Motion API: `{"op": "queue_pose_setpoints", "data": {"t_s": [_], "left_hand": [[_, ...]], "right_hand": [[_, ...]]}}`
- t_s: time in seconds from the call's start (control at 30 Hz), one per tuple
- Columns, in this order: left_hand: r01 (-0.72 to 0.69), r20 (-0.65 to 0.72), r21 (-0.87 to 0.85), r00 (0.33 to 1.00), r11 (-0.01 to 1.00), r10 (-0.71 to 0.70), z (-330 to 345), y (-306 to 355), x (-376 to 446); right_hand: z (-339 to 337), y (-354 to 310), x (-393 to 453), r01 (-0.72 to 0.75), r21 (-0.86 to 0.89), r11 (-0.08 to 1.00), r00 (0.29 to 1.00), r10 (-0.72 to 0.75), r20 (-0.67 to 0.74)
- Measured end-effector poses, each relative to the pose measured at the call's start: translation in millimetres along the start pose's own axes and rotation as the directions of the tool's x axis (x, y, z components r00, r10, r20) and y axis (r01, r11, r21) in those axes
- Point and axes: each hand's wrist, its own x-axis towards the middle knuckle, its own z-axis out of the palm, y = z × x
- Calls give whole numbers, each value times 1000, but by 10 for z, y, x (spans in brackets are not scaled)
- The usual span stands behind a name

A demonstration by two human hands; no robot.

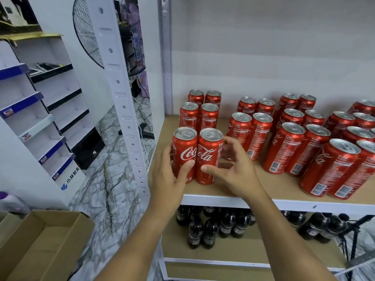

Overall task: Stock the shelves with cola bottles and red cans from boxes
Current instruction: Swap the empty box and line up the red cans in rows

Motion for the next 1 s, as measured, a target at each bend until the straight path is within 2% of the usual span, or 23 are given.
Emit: {"op": "queue_pose_setpoints", "data": {"t_s": [0.1,0.2,0.3,0.37,0.43,0.6,0.7,0.77,0.83,0.9,1.0], "left_hand": [[-33,86,-47,996,998,37,-38,-12,-29],[-20,108,-74,994,997,28,-43,-41,-81],[32,20,15,999,999,-32,-21,-78,-126],[17,-29,97,999,995,-14,-14,-139,-154],[7,-26,82,1000,997,-5,-13,-176,-201],[-12,37,28,999,1000,10,-82,-126,-295],[-13,76,16,997,1000,12,-98,-134,-312],[39,57,31,998,999,-41,-96,-151,-305],[72,1,35,997,997,-72,-100,-155,-288],[40,-25,52,999,998,-38,-89,-146,-290],[-4,-6,93,1000,996,5,-90,-118,-332]], "right_hand": [[-61,56,-22,-35,109,993,999,32,31],[-57,105,-61,-54,100,994,998,50,40],[38,145,-100,-46,-4,999,999,46,-10],[73,183,-108,-63,-14,998,997,62,-37],[69,215,-110,-74,1,997,997,74,-36],[37,200,-151,-104,141,984,992,94,80],[34,196,-185,-116,168,979,988,96,122],[68,174,-208,-107,126,986,990,94,103],[132,138,-232,-68,12,998,996,67,53],[186,132,-258,-38,-64,997,999,38,6],[198,148,-286,-15,-62,998,1000,14,-10]]}}
